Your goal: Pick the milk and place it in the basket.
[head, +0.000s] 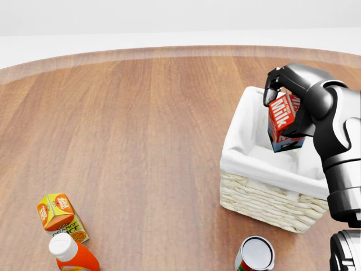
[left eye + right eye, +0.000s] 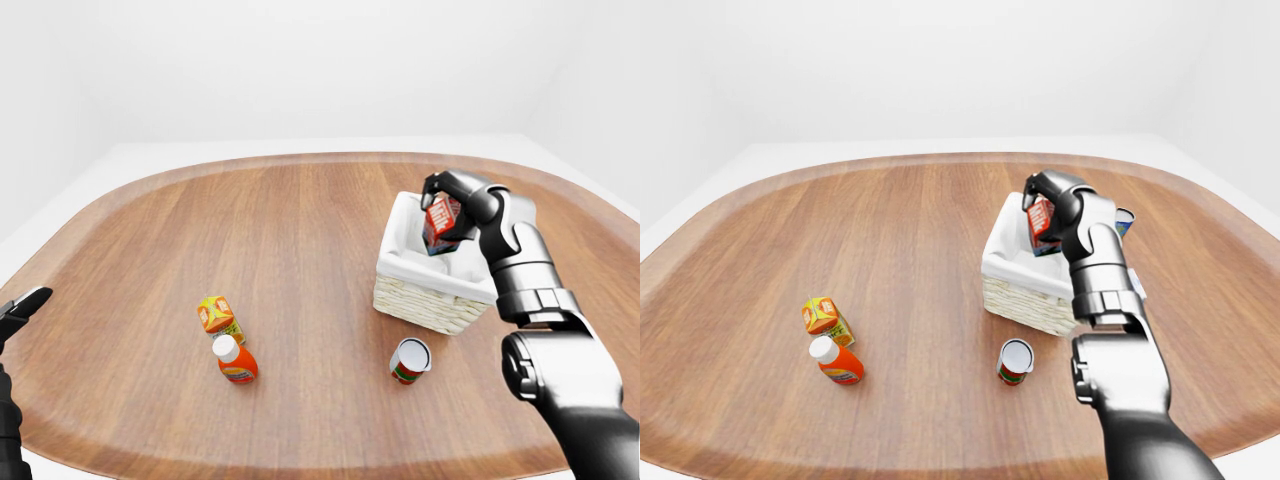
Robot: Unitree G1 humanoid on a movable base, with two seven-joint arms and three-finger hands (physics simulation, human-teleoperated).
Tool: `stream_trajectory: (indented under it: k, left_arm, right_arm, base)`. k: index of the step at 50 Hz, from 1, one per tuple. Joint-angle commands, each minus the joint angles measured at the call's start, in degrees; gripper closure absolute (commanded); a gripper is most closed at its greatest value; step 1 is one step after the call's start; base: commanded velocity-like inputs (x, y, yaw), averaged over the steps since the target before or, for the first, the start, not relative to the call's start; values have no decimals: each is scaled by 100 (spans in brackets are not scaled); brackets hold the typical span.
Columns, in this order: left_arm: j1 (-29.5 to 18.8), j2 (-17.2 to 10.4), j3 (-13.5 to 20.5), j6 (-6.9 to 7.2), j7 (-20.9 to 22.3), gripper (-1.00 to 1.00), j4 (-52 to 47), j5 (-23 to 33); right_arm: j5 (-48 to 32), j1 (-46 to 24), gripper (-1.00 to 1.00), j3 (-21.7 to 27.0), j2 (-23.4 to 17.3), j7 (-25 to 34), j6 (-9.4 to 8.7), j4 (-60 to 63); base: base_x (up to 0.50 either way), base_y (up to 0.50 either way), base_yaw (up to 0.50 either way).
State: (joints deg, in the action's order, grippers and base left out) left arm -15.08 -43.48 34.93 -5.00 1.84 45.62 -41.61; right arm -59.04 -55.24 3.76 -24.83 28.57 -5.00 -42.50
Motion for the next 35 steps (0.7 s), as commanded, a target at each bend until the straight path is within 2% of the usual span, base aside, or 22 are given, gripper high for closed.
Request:
stream_trajectory:
  k: [1, 14, 35]
  left_arm:
    - [-1, 2, 4, 0, 7, -100, -2, 0]
    - [-7, 1, 1, 0, 25, -100, 7, -8]
    - [-7, -1, -5, 0, 27, -100, 11, -19]
  right_arm:
    - [263, -136, 100, 24, -28, -328, 0, -98]
    - [369, -196, 100, -22, 5, -639, 0, -452]
    - [413, -59, 100, -80, 34, -819, 0, -608]
  base:
    - [0, 0, 0]
    - [0, 0, 0]
    - [0, 0, 0]
